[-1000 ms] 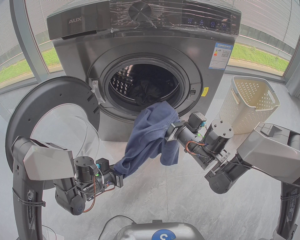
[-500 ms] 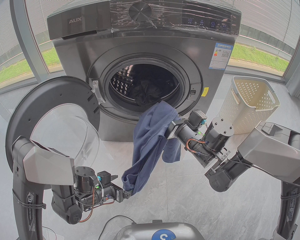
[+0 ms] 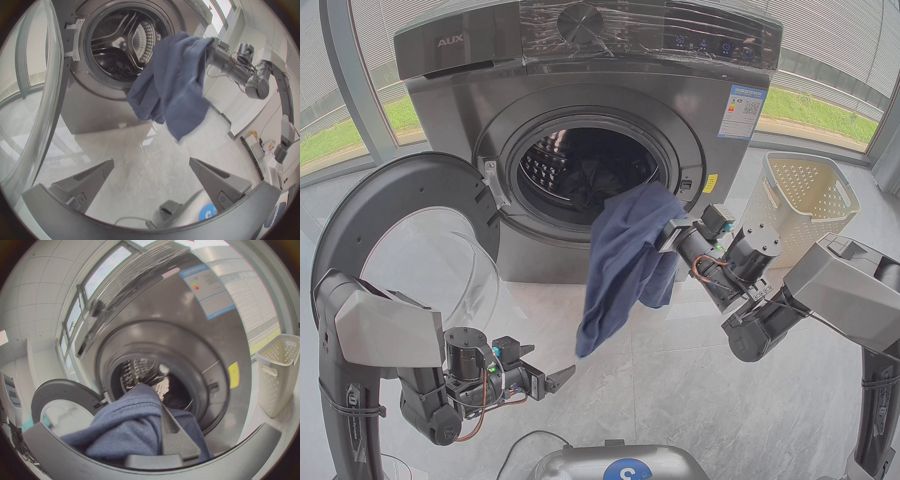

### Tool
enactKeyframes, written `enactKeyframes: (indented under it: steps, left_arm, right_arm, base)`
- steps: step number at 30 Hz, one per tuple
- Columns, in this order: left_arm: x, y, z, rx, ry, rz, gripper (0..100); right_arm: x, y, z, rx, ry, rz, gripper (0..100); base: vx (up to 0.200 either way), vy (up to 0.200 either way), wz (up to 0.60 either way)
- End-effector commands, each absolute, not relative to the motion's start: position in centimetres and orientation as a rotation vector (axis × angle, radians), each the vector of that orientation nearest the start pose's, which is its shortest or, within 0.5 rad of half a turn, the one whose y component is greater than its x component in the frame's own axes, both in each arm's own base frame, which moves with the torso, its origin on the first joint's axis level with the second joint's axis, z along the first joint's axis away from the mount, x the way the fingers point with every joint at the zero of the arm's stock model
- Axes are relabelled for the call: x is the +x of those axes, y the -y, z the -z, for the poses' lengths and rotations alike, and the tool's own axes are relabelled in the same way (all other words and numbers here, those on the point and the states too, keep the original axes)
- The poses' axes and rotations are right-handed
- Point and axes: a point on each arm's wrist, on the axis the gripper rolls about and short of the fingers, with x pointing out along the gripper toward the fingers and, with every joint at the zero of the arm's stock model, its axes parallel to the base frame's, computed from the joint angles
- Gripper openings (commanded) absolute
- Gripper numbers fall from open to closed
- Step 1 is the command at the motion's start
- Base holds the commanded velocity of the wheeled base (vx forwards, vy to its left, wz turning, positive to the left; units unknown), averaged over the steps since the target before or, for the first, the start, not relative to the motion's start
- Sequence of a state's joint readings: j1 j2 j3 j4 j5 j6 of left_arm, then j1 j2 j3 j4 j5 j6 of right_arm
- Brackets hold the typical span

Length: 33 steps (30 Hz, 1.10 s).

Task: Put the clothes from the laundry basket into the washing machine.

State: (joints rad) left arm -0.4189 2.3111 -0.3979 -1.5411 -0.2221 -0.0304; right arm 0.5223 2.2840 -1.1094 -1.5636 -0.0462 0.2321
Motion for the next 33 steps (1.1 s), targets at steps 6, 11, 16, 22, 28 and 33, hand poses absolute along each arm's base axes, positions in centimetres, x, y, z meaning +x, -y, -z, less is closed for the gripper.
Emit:
enactKeyframes:
  steps: [6,11,16,22,28,33]
  left_arm:
    - [30.9,13.5,-2.1,-0.025,-0.219,0.602,100]
    - [30.6,14.5,-2.0,-0.021,-0.219,0.639,100]
    - [31.1,16.4,-2.4,-0.021,-0.172,0.69,100]
    - [32.3,19.2,-3.3,-0.031,-0.08,0.745,100]
    - [33.3,20.4,-3.5,-0.04,-0.031,0.76,100]
    - [34.0,21.7,-3.7,-0.052,0.008,0.795,100]
  right_arm:
    - [36.8,-22.9,-11.7,0.331,0.279,-0.55,0]
    - [36.0,-24.0,-11.7,0.334,0.273,-0.578,0]
    - [35.3,-24.8,-11.6,0.336,0.263,-0.602,0]
    - [34.6,-25.8,-11.3,0.339,0.25,-0.629,0]
    - [34.0,-26.5,-11.3,0.341,0.245,-0.648,0]
    - [33.5,-27.2,-11.2,0.346,0.241,-0.654,0]
  base:
    - [0.0,0.0,0.0]
    - [0.0,0.0,0.0]
    - [0.0,0.0,0.0]
    - [0.0,0.0,0.0]
    - [0.0,0.0,0.0]
    - [0.0,0.0,0.0]
